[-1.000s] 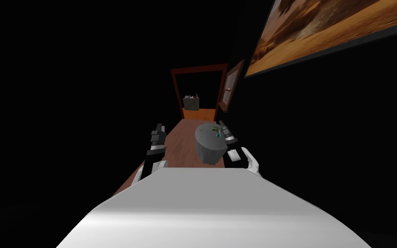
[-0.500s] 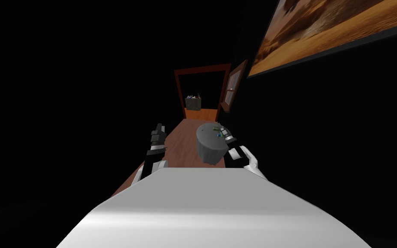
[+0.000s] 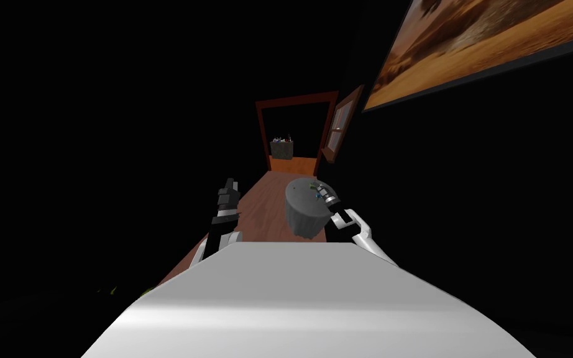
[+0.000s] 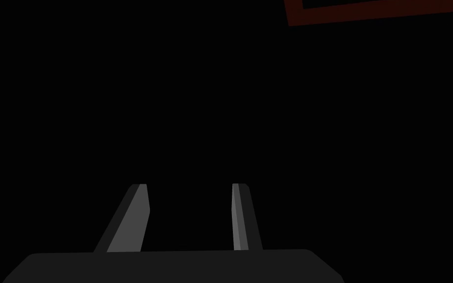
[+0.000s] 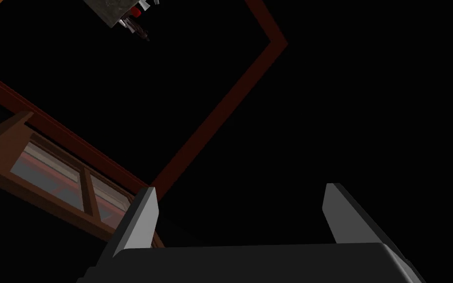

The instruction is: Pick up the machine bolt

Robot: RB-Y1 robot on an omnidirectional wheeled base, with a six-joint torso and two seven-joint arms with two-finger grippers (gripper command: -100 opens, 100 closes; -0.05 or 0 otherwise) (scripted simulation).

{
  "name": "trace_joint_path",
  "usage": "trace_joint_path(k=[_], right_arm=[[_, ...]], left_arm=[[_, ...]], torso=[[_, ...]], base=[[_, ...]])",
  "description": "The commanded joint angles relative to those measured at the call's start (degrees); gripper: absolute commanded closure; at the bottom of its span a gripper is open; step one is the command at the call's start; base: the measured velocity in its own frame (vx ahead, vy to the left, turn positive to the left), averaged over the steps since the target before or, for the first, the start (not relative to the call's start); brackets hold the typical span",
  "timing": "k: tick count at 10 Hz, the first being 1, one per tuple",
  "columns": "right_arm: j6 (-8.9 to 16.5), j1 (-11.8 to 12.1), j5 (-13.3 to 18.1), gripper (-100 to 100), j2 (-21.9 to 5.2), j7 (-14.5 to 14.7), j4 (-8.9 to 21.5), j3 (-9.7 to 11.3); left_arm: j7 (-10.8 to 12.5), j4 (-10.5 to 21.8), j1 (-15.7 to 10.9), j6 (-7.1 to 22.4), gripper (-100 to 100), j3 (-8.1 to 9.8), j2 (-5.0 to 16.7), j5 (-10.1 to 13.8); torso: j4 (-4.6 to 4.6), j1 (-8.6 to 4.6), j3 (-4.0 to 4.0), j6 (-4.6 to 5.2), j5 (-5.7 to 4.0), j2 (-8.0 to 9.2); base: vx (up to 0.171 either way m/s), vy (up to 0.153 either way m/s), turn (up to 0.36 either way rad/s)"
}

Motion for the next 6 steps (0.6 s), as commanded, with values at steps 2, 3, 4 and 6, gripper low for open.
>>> trace_joint_path(k=[2, 3, 4, 6], right_arm=[[2.32, -1.84, 1.34, -100, -1.52, 2.21, 3.87, 0.41], [2.32, -1.84, 1.34, -100, -1.52, 2.21, 5.28, 0.41], [3.81, -2.85, 2.29, -100, -2.44, 3.59, 6.86, 0.69], [5.28, -3.77, 3.26, -100, -3.31, 4.92, 10.1, 0.97]], left_arm=[[0.0, 0.0, 0.0, 0.0, 0, 0.0, 0.0, 0.0], [0.0, 0.0, 0.0, 0.0, 0, 0.0, 0.0, 0.0], [0.0, 0.0, 0.0, 0.0, 0, 0.0, 0.0, 0.0], [0.0, 0.0, 0.01, 0.0, 0, 0.0, 0.0, 0.0]], torso=[[0.0, 0.0, 0.0, 0.01, 0.0, 0.0], [0.0, 0.01, -0.01, -0.01, 0.0, -0.03], [-0.01, 0.0, -0.02, 0.02, 0.0, -0.03], [-0.01, 0.02, -0.03, 0.01, 0.01, -0.05]], base=[[-0.001, 0.005, 0.072], [0.003, 0.004, 0.054], [0.008, 0.009, 0.075], [0.01, 0.01, 0.071]])
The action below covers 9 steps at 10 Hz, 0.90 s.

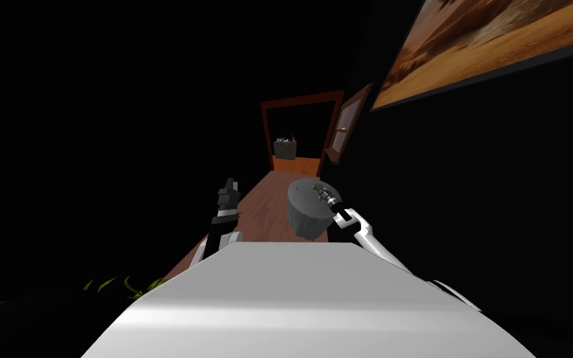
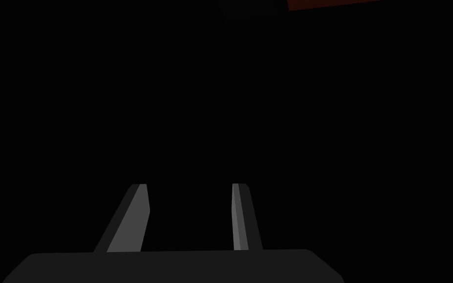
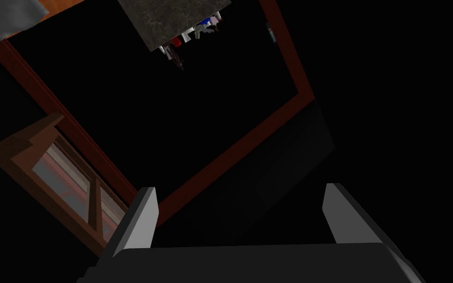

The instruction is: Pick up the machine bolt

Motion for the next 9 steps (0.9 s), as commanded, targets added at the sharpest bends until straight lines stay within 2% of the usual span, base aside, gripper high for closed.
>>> trace_joint_path(k=[1, 4, 5, 6, 9], right_arm=[[0.76, -0.89, 0.53, -100, -0.23, 0.81, 2.79, 0.2], [3.64, -2.49, 2.49, -100, -1.82, 3.35, 7.94, 0.76], [3.64, -2.49, 2.49, -100, -1.82, 3.35, 8.64, 0.76], [5.04, -3.16, 3.47, -100, -2.53, 4.53, 10.11, 1.03], [6.39, -3.75, 4.43, -100, -3.19, 5.65, 14.22, 1.31]], left_arm=[[0.0, 0.0, 0.0, 0.0, 0, 0.0, 0.0, 0.0], [0.0, 0.0, 0.0, 0.0, 0, 0.0, 0.0, 0.0], [0.0, 0.0, 0.0, 0.0, 0, 0.0, 0.0, 0.0], [0.0, 0.0, 0.01, 0.0, 0, 0.0, 0.0, 0.0], [0.0, 0.0, 0.0, 0.0, 0, 0.0, 0.0, 0.0]], torso=[[0.0, 0.0, 0.0, 0.0, 0.0, 0.0], [-0.01, 0.02, -0.02, 0.01, 0.0, -0.03], [-0.01, 0.03, -0.03, 0.01, 0.01, -0.05], [-0.01, 0.03, -0.03, 0.02, 0.0, -0.04], [-0.01, 0.04, -0.04, 0.0, 0.01, -0.08]], base=[[0.012, 0.008, 0.03], [0.022, 0.016, 0.059], [0.024, 0.017, 0.036], [0.026, 0.025, 0.065], [0.028, 0.018, 0.047]])
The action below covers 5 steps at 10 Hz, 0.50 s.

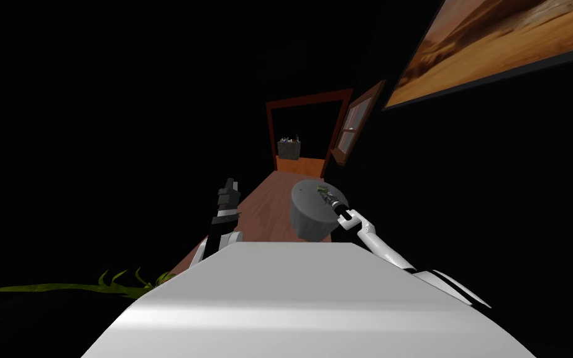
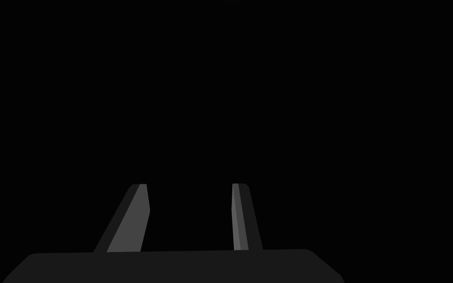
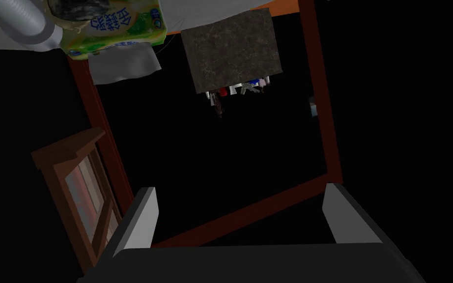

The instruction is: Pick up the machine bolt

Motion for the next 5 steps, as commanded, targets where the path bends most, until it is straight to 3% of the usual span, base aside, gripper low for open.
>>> trace_joint_path(k=[1, 2, 5], right_arm=[[1.2, -0.76, 1.14, -100, -0.57, 1.28, 2.86, 0.23], [1.2, -0.76, 1.14, -100, -0.57, 1.28, 4.05, 0.23], [4.72, -1.86, 3.78, -100, -1.99, 4.04, 10.58, 1.03]], left_arm=[[0.0, 0.0, 0.0, 0.0, 0, 0.0, 0.0, 0.0], [0.0, 0.0, 0.0, 0.0, 0, 0.0, 0.0, 0.0], [0.0, 0.0, 0.0, 0.0, 0, 0.0, 0.0, 0.0]], torso=[[0.0, 0.0, 0.0, 0.0, 0.0, 0.0], [0.0, 0.01, -0.01, -0.01, 0.0, -0.02], [-0.02, 0.04, -0.06, 0.0, 0.01, -0.12]], base=[[0.033, 0.023, 0.046], [0.032, 0.024, 0.034], [0.065, 0.039, 0.077]])
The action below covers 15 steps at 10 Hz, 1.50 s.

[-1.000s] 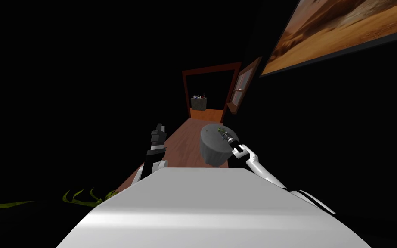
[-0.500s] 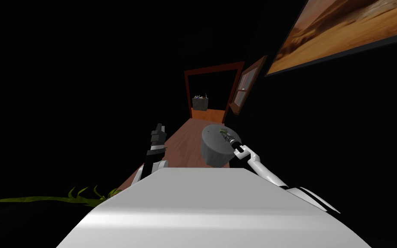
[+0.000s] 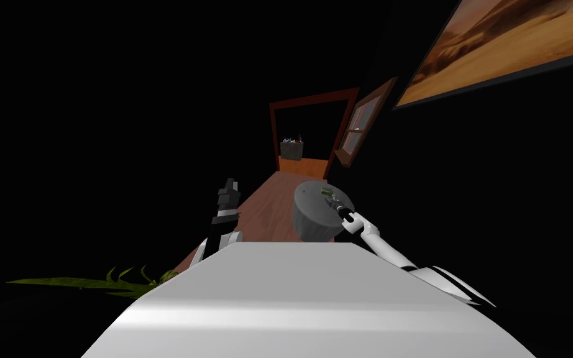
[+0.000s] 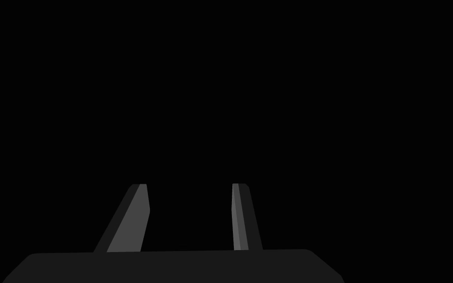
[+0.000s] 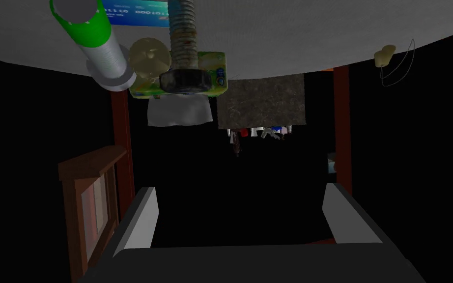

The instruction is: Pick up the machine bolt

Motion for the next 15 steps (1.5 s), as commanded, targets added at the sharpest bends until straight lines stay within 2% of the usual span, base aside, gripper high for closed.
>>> trace_joint_path(k=[1, 2, 3, 7, 8, 9, 10, 11, 12, 13, 15], right_arm=[[2.42, -0.65, 1.1, -100, -0.95, 1.2, 2.86, 0.83], [3.34, -0.84, 1.83, -100, -1.23, 1.89, 5.38, 1.07], [3.34, -0.84, 1.83, -100, -1.23, 1.89, 5.38, 1.07], [6.03, -1.19, 4.0, -100, -1.75, 3.83, 10.93, 1.82], [6.41, -1.21, 4.31, -100, -1.78, 4.1, 11.72, 1.94], [6.34, -1.39, 4.15, -100, -1.58, 3.91, 11.11, 1.9], [6.46, -1.42, 4.21, 0, -1.54, 4.01, 11.25, 1.92], [6.12, -2.35, 5.8, -100, -0.61, 4.41, 13.17, -0.85], [5.78, -3.28, 7.4, -100, 0.32, 4.82, 15.11, -2.4], [5.78, -3.28, 7.4, -100, 0.32, 4.82, 15.11, -3.61], [5.12, -5.13, 10.6, -100, 2.18, 5.63, 18.98, -7.72]], left_arm=[[0.0, 0.0, 0.0, 0.0, 0, 0.0, 0.0, 0.0], [0.0, 0.0, 0.0, 0.0, 0, 0.0, 0.0, 0.0], [0.0, 0.0, 0.0, 0.0, 0, 0.0, 0.0, 0.0], [0.0, 0.0, 0.0, 0.0, 0, 0.0, 0.0, 0.0], [0.0, 0.0, 0.0, 0.0, 0, 0.0, 0.0, 0.0], [0.0, 0.0, 0.0, 0.0, 0, 0.0, 0.0, 0.0], [0.0, 0.0, -0.01, 0.0, 0, 0.0, 0.0, 0.0], [0.0, 0.0, -0.01, 0.0, 0, 0.0, 0.0, 0.0], [0.0, 0.0, -0.02, 0.0, 0, 0.0, 0.01, 0.0], [0.0, 0.0, -0.02, 0.0, 0, 0.0, 0.01, 0.0], [0.0, 0.0, -0.02, 0.0, 0, 0.0, 0.01, 0.0]], torso=[[0.0, 0.0, 0.0, 0.0, 0.0, 0.0], [0.0, 0.06, -0.02, -0.01, 0.02, -0.03], [-0.01, 0.08, -0.02, 0.0, 0.02, -0.03], [0.02, -0.02, 0.04, 0.01, 0.0, 0.07], [0.01, -0.01, 0.03, 0.0, 0.01, 0.07], [0.03, -0.04, 0.09, 0.02, 0.0, 0.17], [0.05, -0.09, 0.14, 0.01, 0.0, 0.24], [0.06, -0.13, 0.16, 0.02, -0.02, 0.28], [0.09, -0.22, 0.22, -0.03, -0.03, 0.38], [0.12, -0.32, 0.31, -0.01, -0.05, 0.55], [0.12, -0.35, 0.31, -0.01, -0.06, 0.53]], base=[[0.08, 0.068, 0.057], [0.079, 0.068, 0.076], [0.052, 0.036, 0.014], [0.054, 0.035, 0.041], [0.022, 0.03, -0.032], [0.007, 0.014, -0.007], [0.0, 0.0, 0.0], [-0.035, -0.023, 0.197], [-0.085, -0.053, 0.249], [-0.063, -0.053, 0.096], [-0.074, -0.057, 0.255]])
